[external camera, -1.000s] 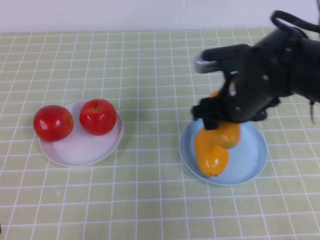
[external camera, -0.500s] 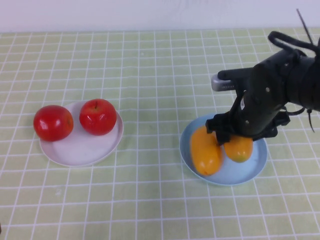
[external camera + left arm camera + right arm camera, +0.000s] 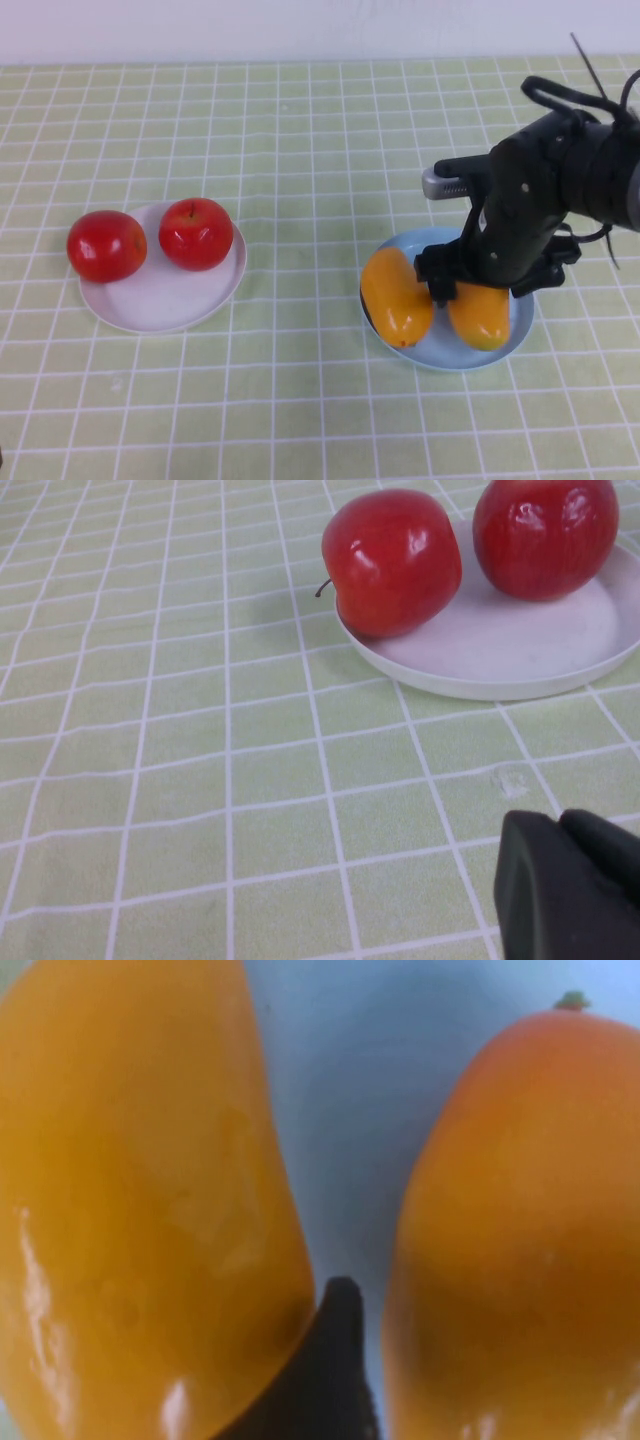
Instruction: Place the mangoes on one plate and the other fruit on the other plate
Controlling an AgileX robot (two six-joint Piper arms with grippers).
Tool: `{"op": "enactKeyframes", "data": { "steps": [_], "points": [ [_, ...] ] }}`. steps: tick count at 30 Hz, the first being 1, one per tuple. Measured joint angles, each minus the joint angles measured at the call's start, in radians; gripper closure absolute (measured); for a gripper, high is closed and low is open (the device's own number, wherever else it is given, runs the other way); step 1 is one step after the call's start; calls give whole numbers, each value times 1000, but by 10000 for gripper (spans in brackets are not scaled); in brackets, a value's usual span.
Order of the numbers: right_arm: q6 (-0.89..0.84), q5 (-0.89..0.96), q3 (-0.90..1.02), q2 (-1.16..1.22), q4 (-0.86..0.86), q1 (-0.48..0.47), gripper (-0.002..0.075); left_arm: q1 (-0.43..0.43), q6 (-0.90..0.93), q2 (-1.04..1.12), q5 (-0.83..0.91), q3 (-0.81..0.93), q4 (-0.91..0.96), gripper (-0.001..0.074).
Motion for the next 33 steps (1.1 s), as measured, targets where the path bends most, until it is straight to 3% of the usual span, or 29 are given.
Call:
{"op": "enactKeyframes", "data": {
  "steps": [5, 9, 12, 17, 20, 33],
  "points": [
    [0, 33, 0, -72, 0, 2, 41, 0, 0, 0, 0, 0, 0, 735],
    [0, 44, 24, -170, 0, 18, 98, 0, 0, 0, 0, 0, 0, 735],
    [0, 46, 81, -283, 0, 44, 248, 0, 0, 0, 0, 0, 0, 735],
    [-16, 86, 212, -460, 4, 55, 619, 0, 0, 0, 0, 0, 0, 735],
    [-46, 122, 282, -548, 4, 55, 704, 0, 0, 0, 0, 0, 0, 735],
    [-152, 244, 463, -968, 145, 55, 741, 0, 0, 0, 0, 0, 0, 736]
  ]
}}
